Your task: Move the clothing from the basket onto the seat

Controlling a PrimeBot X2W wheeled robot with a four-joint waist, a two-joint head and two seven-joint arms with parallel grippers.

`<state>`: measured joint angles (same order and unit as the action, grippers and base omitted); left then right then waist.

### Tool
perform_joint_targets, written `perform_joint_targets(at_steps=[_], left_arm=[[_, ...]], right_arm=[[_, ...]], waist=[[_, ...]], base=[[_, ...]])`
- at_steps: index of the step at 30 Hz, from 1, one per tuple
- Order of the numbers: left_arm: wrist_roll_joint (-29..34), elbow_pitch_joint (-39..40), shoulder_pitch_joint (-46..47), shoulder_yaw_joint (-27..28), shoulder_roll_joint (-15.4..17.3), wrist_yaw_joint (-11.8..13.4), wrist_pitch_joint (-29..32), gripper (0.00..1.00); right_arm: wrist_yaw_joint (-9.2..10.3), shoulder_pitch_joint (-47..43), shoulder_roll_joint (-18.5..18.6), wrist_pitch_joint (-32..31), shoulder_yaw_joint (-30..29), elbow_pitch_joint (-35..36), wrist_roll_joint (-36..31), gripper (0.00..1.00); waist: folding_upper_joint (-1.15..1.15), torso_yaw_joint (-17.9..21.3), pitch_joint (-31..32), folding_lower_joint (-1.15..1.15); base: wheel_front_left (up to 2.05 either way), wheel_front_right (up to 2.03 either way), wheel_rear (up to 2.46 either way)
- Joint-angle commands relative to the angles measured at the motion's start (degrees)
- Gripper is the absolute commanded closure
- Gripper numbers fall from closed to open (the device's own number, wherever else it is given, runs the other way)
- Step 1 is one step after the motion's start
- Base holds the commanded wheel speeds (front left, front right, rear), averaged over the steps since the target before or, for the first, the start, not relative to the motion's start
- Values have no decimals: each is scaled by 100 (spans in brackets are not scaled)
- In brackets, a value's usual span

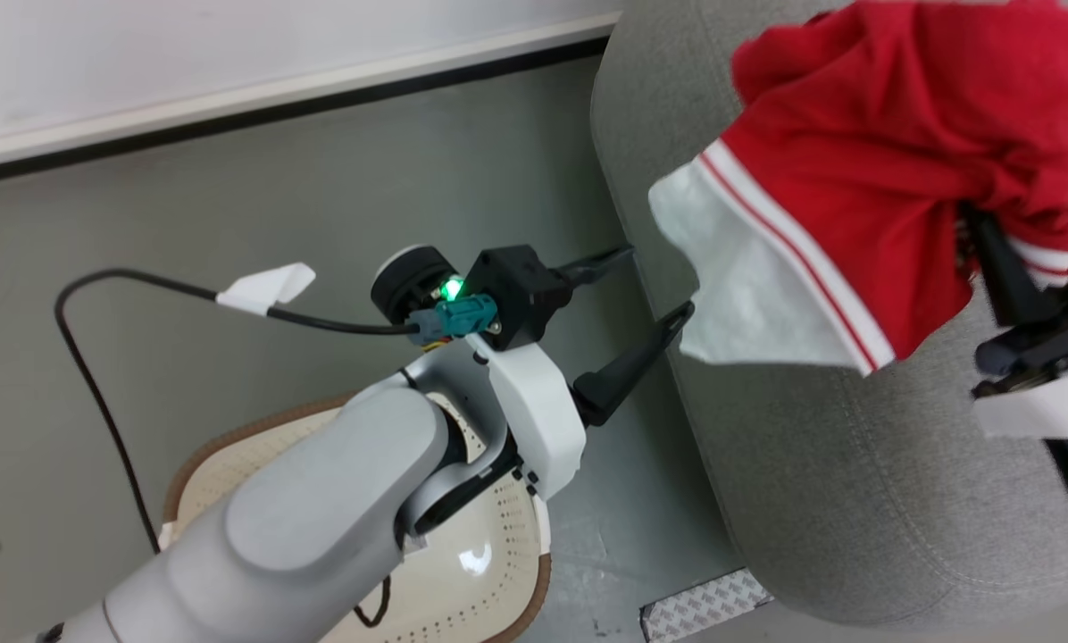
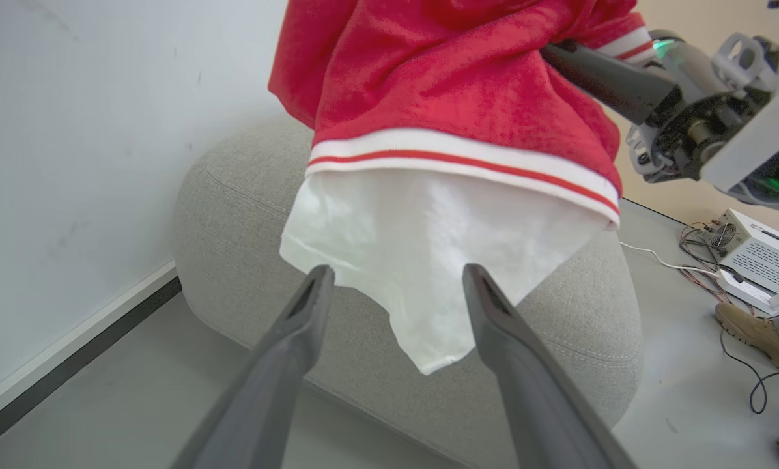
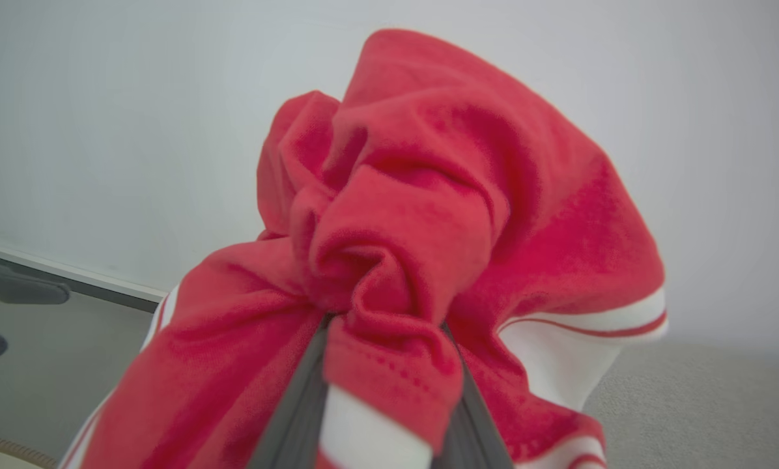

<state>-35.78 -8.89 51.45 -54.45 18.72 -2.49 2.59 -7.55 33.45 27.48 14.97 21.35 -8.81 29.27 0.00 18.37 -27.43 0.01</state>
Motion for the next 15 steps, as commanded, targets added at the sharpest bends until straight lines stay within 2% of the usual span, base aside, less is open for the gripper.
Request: perform_joint_targets(at_steps=[1, 15], left_arm=[[83, -14, 80, 4, -1, -18, 19, 0], [205, -23, 429, -38, -31, -30, 41, 0]], right_arm=[[13, 124, 58, 33, -71, -6, 49, 100], [13, 1131, 444, 28, -846, -573, 113, 100]], waist=[[0, -36, -95, -1], [0, -330, -720, -1]], base=[[0, 0, 0], [0, 0, 0]])
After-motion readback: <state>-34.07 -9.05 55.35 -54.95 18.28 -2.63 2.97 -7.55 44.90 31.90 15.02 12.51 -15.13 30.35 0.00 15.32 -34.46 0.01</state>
